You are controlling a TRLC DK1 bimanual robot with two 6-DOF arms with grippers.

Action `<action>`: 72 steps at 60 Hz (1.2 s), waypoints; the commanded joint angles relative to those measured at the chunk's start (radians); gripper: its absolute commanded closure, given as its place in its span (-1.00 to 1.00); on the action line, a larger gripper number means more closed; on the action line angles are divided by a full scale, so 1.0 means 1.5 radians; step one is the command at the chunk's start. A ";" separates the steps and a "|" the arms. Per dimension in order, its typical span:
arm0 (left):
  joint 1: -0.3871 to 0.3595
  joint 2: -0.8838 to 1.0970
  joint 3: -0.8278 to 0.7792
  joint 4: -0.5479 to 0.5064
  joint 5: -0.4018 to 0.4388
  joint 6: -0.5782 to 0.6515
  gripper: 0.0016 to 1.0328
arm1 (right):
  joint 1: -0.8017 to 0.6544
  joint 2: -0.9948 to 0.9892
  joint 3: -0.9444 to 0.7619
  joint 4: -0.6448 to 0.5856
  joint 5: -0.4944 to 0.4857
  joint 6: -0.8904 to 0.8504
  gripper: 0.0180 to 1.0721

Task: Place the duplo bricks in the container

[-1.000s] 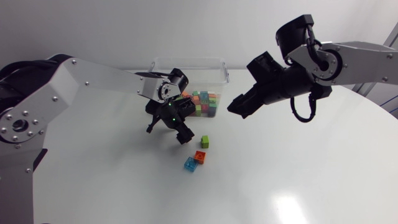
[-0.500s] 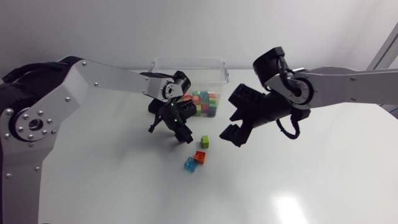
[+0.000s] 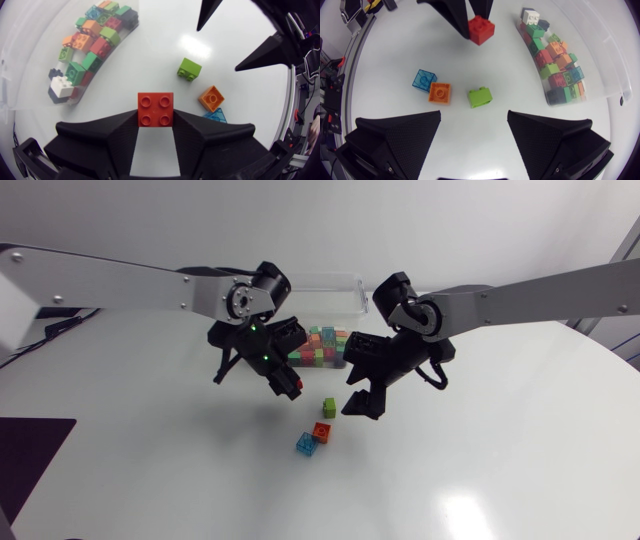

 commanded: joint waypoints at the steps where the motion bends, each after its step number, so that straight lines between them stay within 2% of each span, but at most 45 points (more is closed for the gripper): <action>1: 0.007 -0.063 -0.029 0.001 0.006 0.007 0.28 | 0.005 0.044 0.027 -0.019 -0.010 -0.054 -0.86; 13: 0.012 -0.164 -0.053 0.033 0.006 0.006 0.28 | 0.014 0.111 0.073 -0.023 -0.015 -0.082 -0.86; 27: 0.037 -0.204 -0.053 0.090 0.007 0.004 0.28 | 0.018 0.180 0.132 -0.024 -0.015 -0.096 -0.84; 36: 0.053 -0.219 -0.044 0.130 0.020 0.000 0.28 | 0.015 0.210 0.155 -0.028 -0.017 -0.112 -0.72; 46: 0.067 -0.212 -0.027 0.186 0.025 -0.010 0.28 | 0.017 0.227 0.169 -0.044 -0.027 -0.120 -0.40; 50: 0.079 -0.191 -0.005 0.190 0.026 -0.016 0.28 | 0.017 0.230 0.172 -0.047 -0.030 -0.120 0.01; 56: 0.088 -0.168 0.015 0.202 0.029 -0.022 0.27 | 0.014 0.224 0.169 -0.053 -0.038 -0.120 0.45; 65: 0.095 -0.132 0.037 0.231 0.033 -0.039 0.26 | 0.010 0.204 0.159 -0.078 -0.040 -0.117 0.48; 72: 0.095 -0.099 0.057 0.246 0.033 -0.047 0.25 | 0.007 0.138 0.119 -0.080 -0.040 -0.108 0.48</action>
